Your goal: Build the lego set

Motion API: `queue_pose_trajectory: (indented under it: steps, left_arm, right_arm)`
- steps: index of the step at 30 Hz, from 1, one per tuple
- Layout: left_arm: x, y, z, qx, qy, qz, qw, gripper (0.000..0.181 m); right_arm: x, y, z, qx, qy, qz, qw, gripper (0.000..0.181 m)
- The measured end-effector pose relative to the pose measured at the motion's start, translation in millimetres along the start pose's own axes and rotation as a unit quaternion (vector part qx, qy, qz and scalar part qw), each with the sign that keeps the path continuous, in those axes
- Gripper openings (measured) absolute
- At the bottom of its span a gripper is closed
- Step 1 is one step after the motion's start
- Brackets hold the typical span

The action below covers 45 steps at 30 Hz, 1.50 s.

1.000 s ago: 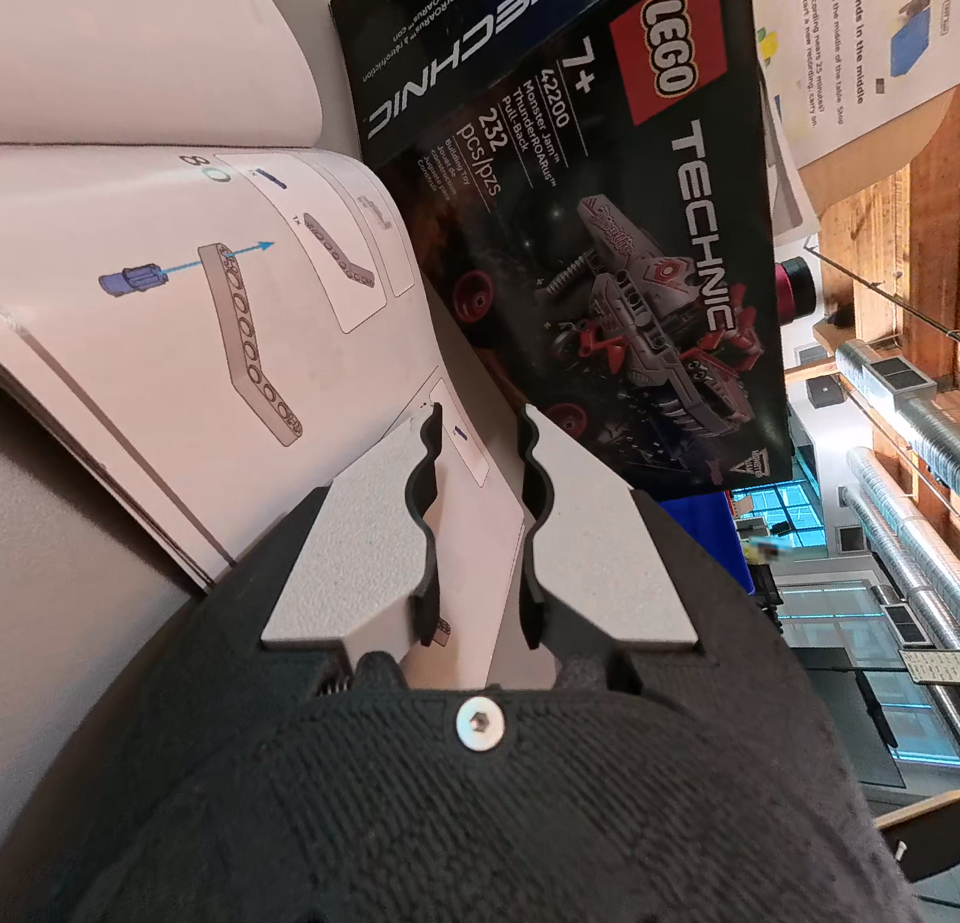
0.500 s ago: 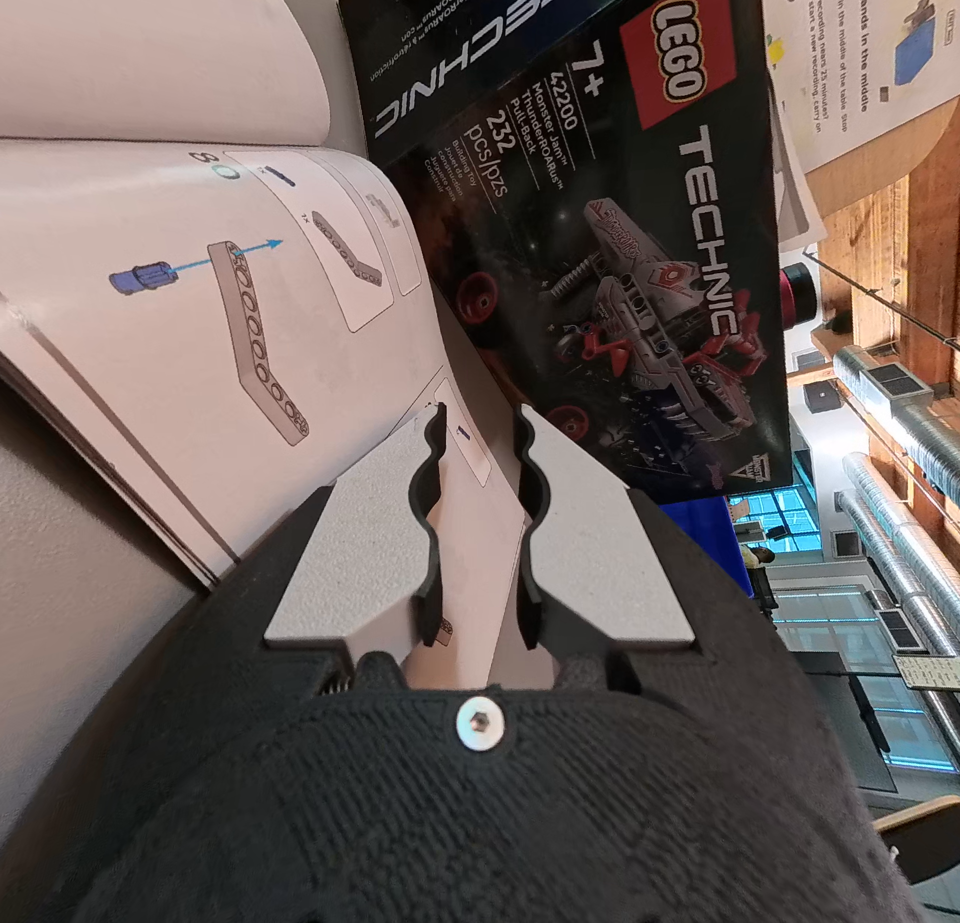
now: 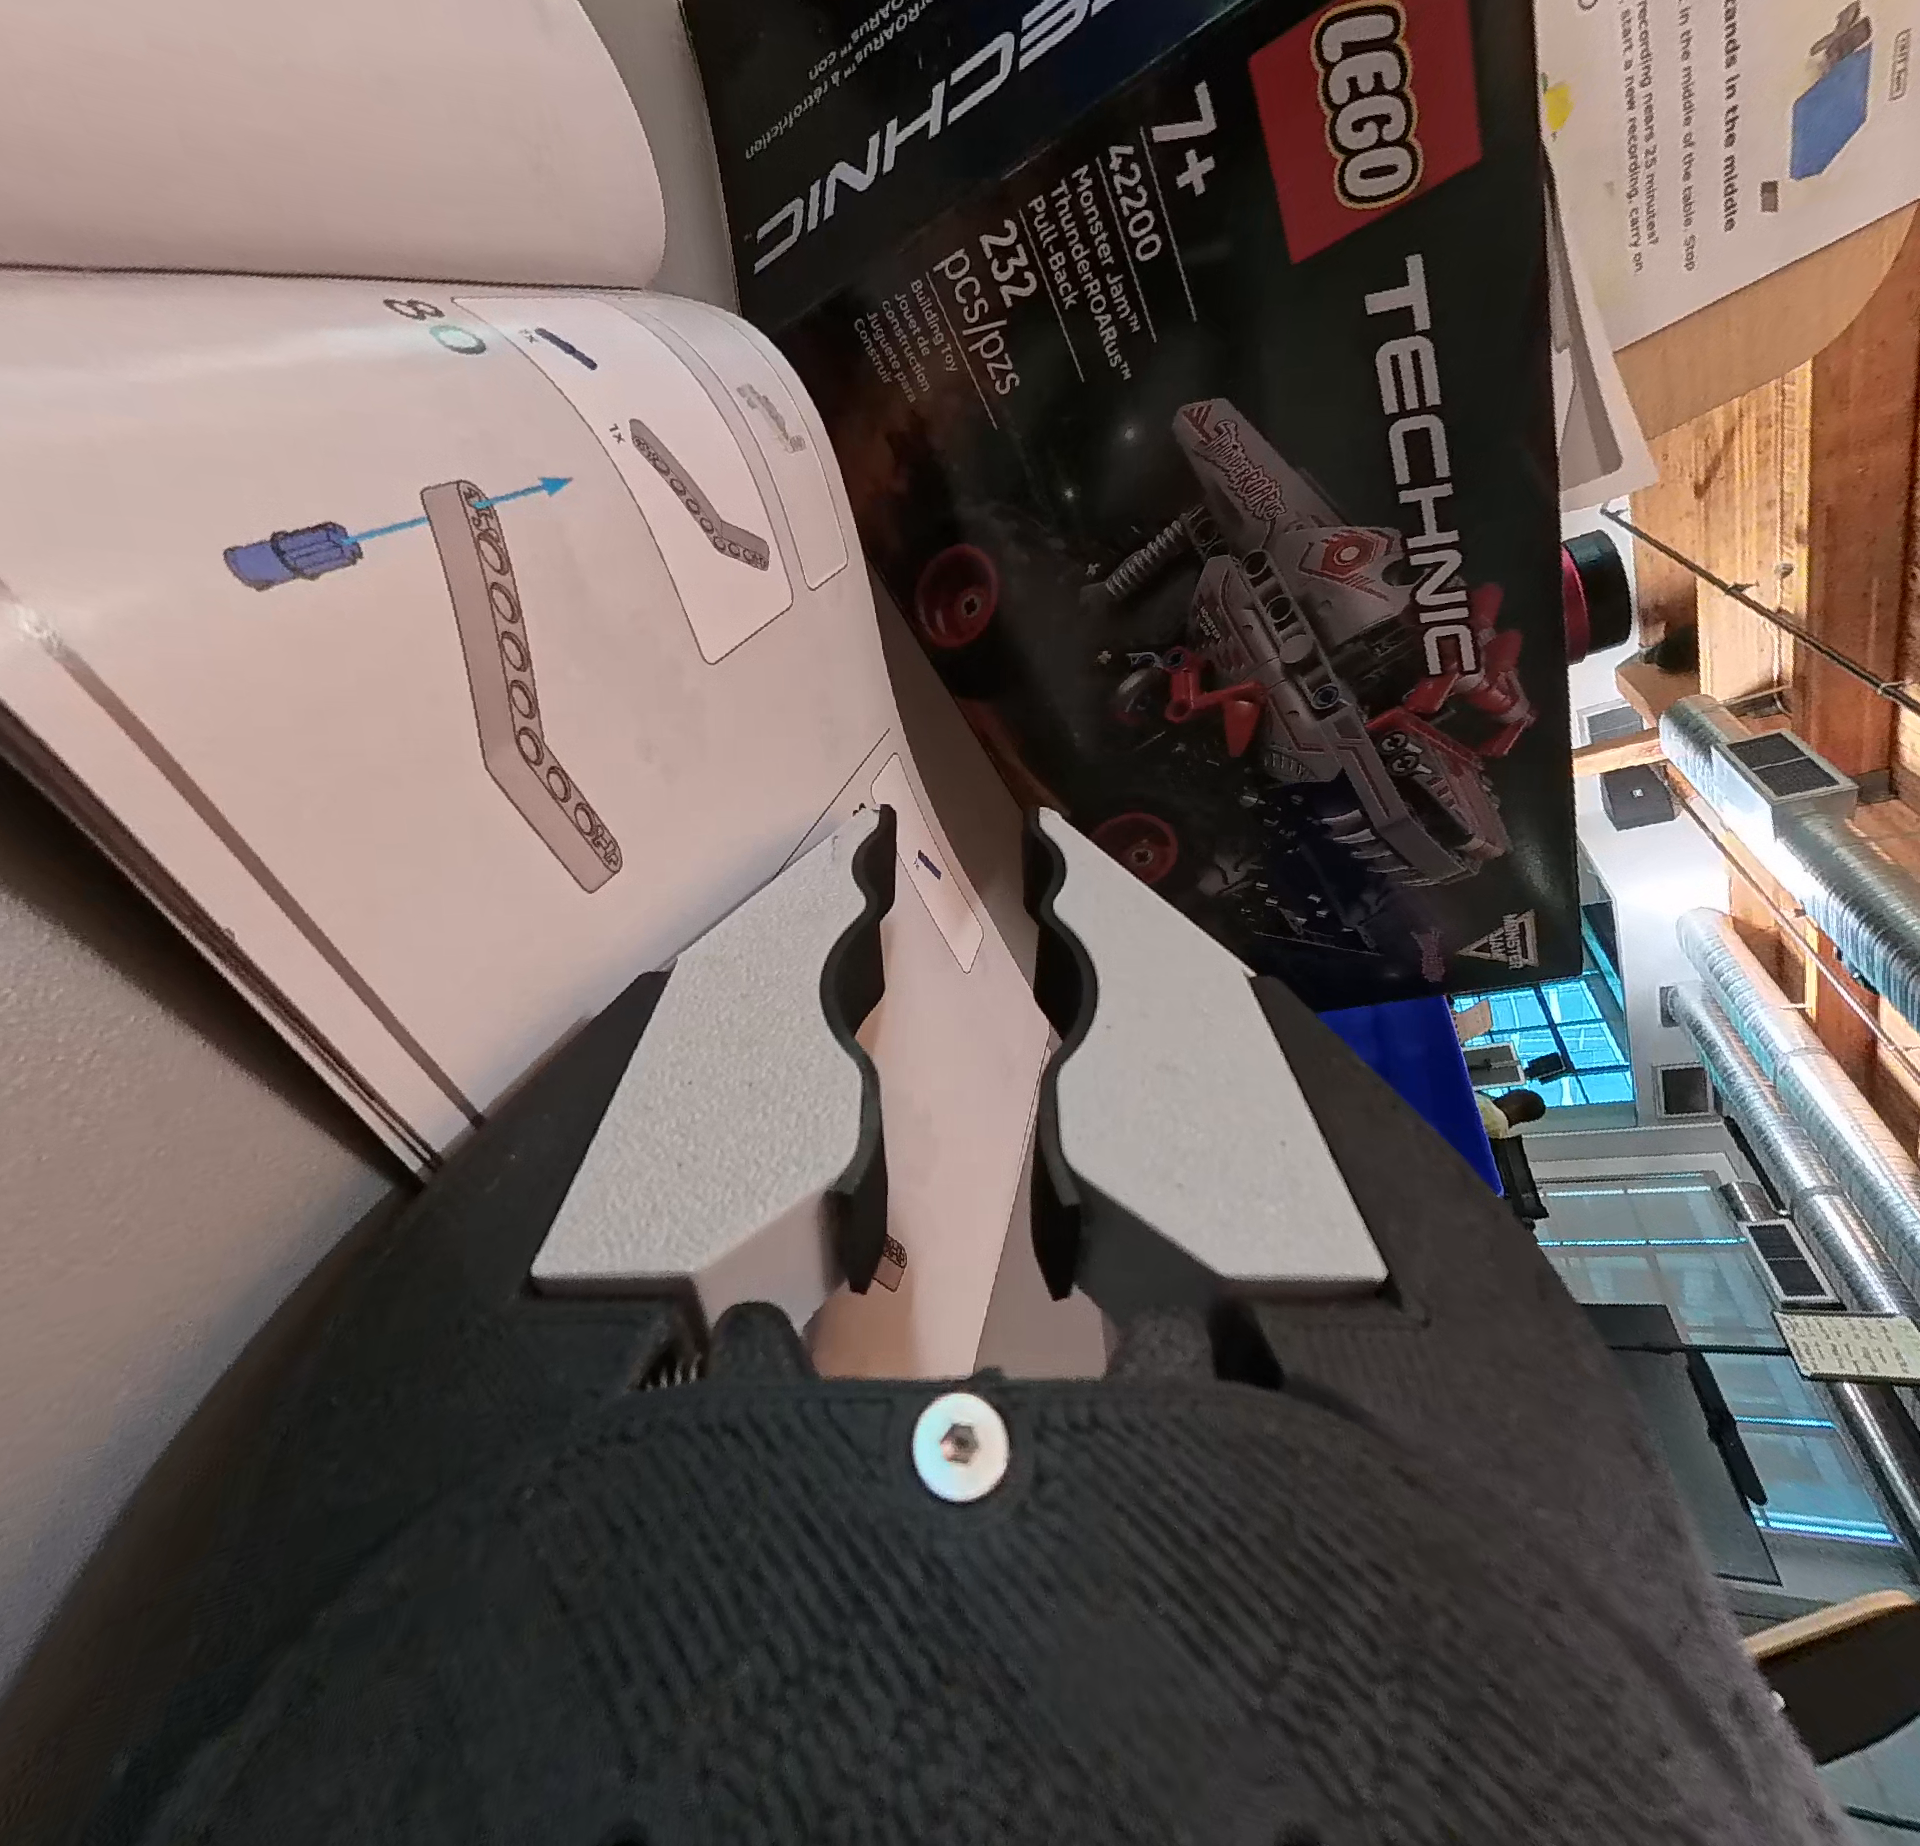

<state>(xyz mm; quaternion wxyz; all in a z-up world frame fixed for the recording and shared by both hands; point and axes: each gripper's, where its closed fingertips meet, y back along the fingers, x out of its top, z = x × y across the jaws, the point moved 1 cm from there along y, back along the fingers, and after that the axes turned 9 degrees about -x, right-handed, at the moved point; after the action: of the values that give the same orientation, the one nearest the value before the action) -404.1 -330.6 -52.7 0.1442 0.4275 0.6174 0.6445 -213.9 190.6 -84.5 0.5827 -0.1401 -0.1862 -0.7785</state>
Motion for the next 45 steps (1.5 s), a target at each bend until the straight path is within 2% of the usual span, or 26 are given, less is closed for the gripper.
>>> queue_pose_trajectory:
  steps: [4, 7, 9, 10, 12, 13, 17, 21, 24, 27, 31, 34, 37, 41, 44, 45]
  left_arm:
    - [4, -19, 5, 0.016, -0.013, -0.018, 1.000, 0.023]
    - [-2, -41, 11, 0.012, -0.011, -0.055, 0.998, 0.023]
    - [-8, -50, 27, -0.042, -0.006, -0.071, 0.997, 0.019]
    - [-6, -50, 40, -0.086, -0.008, -0.062, 0.994, 0.012]
    - [-6, -44, 67, -0.177, -0.022, -0.054, 0.982, 0.011]
    - [-4, -39, 68, -0.183, -0.026, -0.045, 0.982, 0.011]
    - [10, -6, 23, -0.062, 0.007, 0.018, 0.998, 0.014]
    - [16, 38, -10, 0.018, 0.040, 0.091, 0.995, 0.013]
    - [0, 49, -20, 0.040, 0.048, 0.067, 0.996, 0.013]
    - [-15, 42, -10, 0.018, 0.028, 0.013, 0.999, 0.013]
    - [-21, 29, 9, -0.014, -0.019, -0.033, 0.999, 0.002]
    - [-26, 23, 1, 0.019, -0.035, -0.064, 0.997, 0.001]
    - [-29, 10, 7, 0.004, -0.031, -0.085, 0.996, 0.000]
    - [-24, -13, -3, 0.070, -0.051, -0.120, 0.989, 0.000]
    - [-40, -30, -4, 0.075, -0.045, -0.179, 0.980, 0.000]
    - [-37, -31, -4, 0.081, -0.057, -0.173, 0.980, 0.000]
  right_arm:
    - [0, 0, 0, 0.000, 0.001, 0.000, 1.000, 0.023]
    - [0, 0, 0, -0.001, 0.002, 0.001, 1.000, 0.023]
    - [0, 0, 0, -0.001, 0.002, 0.001, 1.000, 0.023]
    - [0, 0, 0, -0.001, 0.001, 0.001, 1.000, 0.023]
    - [0, 0, 0, -0.001, 0.001, 0.001, 1.000, 0.022]
    - [0, 0, 0, -0.001, 0.001, 0.001, 1.000, 0.022]
    - [0, 0, 0, -0.001, 0.002, 0.002, 1.000, 0.022]
    - [0, 0, 0, -0.001, 0.003, 0.002, 1.000, 0.022]
    - [0, 0, -1, -0.001, 0.005, 0.001, 1.000, 0.021]
    - [0, 0, 0, -0.003, 0.006, 0.001, 1.000, 0.021]
    - [0, 0, 0, -0.004, 0.006, 0.000, 1.000, 0.022]
    - [0, 0, 0, -0.004, 0.009, 0.000, 1.000, 0.023]
    - [0, 0, 0, -0.004, 0.008, 0.000, 1.000, 0.022]
    - [0, -1, -1, -0.004, 0.010, 0.000, 1.000, 0.022]
    - [0, -1, -1, -0.004, 0.011, 0.000, 1.000, 0.021]
    - [0, -1, -1, -0.004, 0.011, 0.001, 1.000, 0.021]
